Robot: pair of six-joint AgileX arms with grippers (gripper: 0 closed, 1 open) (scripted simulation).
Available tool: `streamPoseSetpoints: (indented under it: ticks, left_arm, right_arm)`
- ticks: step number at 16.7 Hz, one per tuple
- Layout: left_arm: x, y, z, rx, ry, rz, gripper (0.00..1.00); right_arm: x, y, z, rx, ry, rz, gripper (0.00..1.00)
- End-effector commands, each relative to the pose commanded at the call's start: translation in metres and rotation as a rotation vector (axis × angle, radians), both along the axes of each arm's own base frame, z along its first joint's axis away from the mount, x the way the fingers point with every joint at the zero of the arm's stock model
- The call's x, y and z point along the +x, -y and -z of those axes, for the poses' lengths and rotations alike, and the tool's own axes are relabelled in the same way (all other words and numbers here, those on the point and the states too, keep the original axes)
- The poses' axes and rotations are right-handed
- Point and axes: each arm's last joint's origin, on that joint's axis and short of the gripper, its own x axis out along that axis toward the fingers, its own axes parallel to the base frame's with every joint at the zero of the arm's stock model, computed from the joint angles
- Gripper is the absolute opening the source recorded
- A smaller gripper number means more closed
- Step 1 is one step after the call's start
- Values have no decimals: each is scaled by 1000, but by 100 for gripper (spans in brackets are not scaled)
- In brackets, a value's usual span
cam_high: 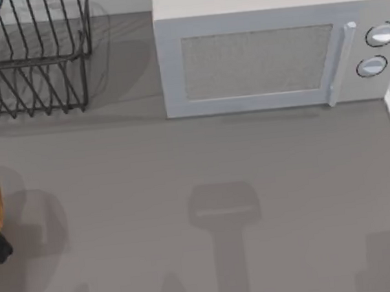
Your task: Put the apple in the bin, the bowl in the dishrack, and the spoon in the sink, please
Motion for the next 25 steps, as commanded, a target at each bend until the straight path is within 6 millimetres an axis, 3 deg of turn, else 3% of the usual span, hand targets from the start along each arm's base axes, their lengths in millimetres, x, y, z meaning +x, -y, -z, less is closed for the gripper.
streamPoseSetpoints:
  ticks: [7,8,12,20,25]
  left_arm:
    - [0,0,0,0,0,0,100]
    - [0,0,0,0,0,0,100]
    - [0,0,0,0,0,0,100]
    - [0,0,0,0,0,0,100]
    - [0,0,0,0,0,0,100]
  right_arm:
    - [0,0,0,0,0,0,0]
    - [2,-1,-22,-35,15,30,0]
    - [8,1,-37,-36,20,23,0]
    - [3,-1,-116,-33,5,26,0]
    - [3,-1,-120,-34,10,31,0]
